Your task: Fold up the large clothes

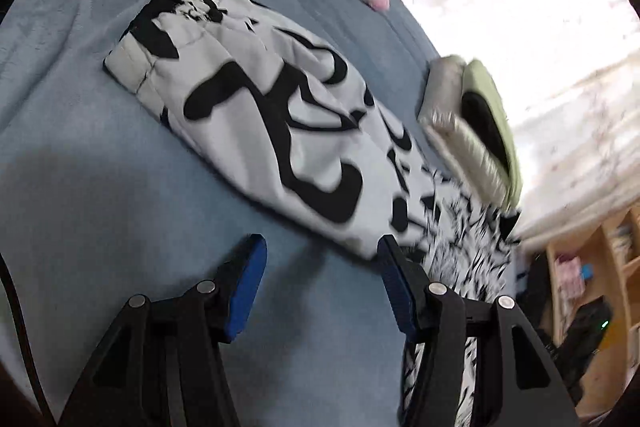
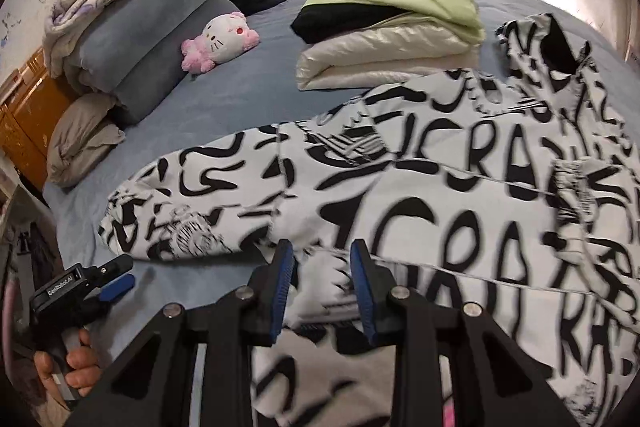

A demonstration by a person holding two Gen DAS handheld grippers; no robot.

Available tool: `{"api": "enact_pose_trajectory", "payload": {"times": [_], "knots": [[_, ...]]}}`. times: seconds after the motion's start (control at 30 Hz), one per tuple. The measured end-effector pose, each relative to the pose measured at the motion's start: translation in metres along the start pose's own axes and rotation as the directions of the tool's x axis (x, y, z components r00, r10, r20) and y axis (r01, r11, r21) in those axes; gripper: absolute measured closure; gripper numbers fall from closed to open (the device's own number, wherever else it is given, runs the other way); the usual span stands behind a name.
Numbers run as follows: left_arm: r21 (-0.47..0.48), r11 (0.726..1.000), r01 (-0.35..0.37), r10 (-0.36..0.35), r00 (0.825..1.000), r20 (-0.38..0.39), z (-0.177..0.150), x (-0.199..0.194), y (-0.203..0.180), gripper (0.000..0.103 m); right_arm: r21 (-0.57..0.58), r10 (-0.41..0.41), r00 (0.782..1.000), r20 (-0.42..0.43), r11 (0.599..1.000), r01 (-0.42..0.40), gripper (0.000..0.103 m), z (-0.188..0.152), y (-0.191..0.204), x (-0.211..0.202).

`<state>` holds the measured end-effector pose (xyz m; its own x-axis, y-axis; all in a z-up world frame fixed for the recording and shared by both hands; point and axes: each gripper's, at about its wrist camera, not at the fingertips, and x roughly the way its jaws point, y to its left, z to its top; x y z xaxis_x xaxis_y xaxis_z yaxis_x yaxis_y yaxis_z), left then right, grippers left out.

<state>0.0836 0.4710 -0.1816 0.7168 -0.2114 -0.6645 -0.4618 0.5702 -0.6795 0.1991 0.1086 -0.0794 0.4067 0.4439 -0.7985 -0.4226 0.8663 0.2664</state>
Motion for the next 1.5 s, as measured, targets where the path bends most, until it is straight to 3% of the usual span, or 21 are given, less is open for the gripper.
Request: {"api": "enact_pose_trajectory", "payload": {"times": [0.17,0.27,0.33,0.4,0.47,0.57,0.63,0.73,0.87,1.03,1.13,1.2,1.27,1.33,1.4,1.5], "knots": [[-0.076,0.997,0.008,-0.005,0.999,0.039,0.027,0.016,0.016,0.047,-0.017,0.003,0.999,-0.053,1.000,-0.004,0.073,-0.009,0.009,0.027],[-0.094,0.995,-0.035,0.041,0.997,0.058,0.039,0.024,0.017,0.052,0.003,0.009,0.997,-0.078,1.000,-0.009,0.073,-0.014,0.003,0.035],[-0.080,0.990,-0.117,0.122,0.990,0.063,0.046,0.030,0.015,0.076,0.034,0.018,0.996,-0.091,0.999,-0.015,0.073,-0.018,-0.005,0.037],[-0.069,0.978,-0.195,0.200,0.977,0.070,0.050,0.035,0.011,0.090,0.067,0.031,0.994,-0.104,0.997,-0.024,0.073,-0.023,-0.014,0.037],[-0.060,0.971,-0.233,0.238,0.968,0.076,0.053,0.034,0.006,0.094,0.100,0.047,0.992,-0.117,0.994,-0.035,0.073,-0.027,-0.023,0.036],[0.029,0.932,-0.361,0.356,0.927,0.121,0.061,0.029,-0.032,0.097,0.131,0.068,0.991,-0.112,0.990,-0.053,0.073,-0.029,-0.034,0.026],[0.097,0.913,-0.395,0.372,0.908,0.193,0.068,0.012,-0.065,0.097,0.147,0.078,0.993,-0.093,0.987,-0.064,0.073,-0.030,-0.041,0.015],[0.197,0.895,-0.401,0.338,0.896,0.288,0.071,-0.012,-0.128,0.098,0.178,0.096,0.994,-0.044,0.980,-0.087,0.073,-0.029,-0.057,-0.007],[0.335,0.873,-0.356,0.235,0.907,0.350,0.059,-0.034,-0.223,0.097,0.222,0.101,0.994,0.028,0.969,-0.105,0.073,-0.031,-0.082,-0.042],[0.512,0.824,-0.244,0.108,0.954,0.280,0.004,-0.027,-0.333,0.097,0.282,0.063,0.993,0.100,0.955,-0.089,0.073,-0.041,-0.125,-0.086],[0.618,0.770,-0.159,0.047,0.980,0.193,-0.050,-0.001,-0.385,0.097,0.338,0.030,0.990,0.141,0.938,-0.077,0.073,-0.051,-0.156,-0.113],[0.662,0.739,-0.124,0.046,0.990,0.134,-0.086,0.022,-0.404,0.097,0.378,0.002,0.987,0.161,0.924,-0.063,0.073,-0.060,-0.180,-0.130],[0.693,0.714,-0.103,0.063,0.995,0.084,-0.121,0.049,-0.416,0.094,0.417,-0.027,0.985,0.172,0.908,-0.048,0.073,-0.072,-0.201,-0.142],[0.735,0.671,-0.095,0.104,0.994,0.034,-0.160,0.083,-0.421,0.087,0.444,-0.046,0.984,0.174,0.895,-0.036,0.073,-0.079,-0.218,-0.151],[0.774,0.627,-0.090,0.152,0.988,-0.008,-0.192,0.109,-0.418,0.076,0.474,-0.065,0.983,0.174,0.880,-0.026,0.073,-0.089,-0.235,-0.159],[0.800,0.594,-0.085,0.210,0.976,-0.052,-0.224,0.135,-0.405,0.068,0.505,-0.079,0.983,0.168,0.863,-0.017,0.073,-0.102,-0.253,-0.167]]}}
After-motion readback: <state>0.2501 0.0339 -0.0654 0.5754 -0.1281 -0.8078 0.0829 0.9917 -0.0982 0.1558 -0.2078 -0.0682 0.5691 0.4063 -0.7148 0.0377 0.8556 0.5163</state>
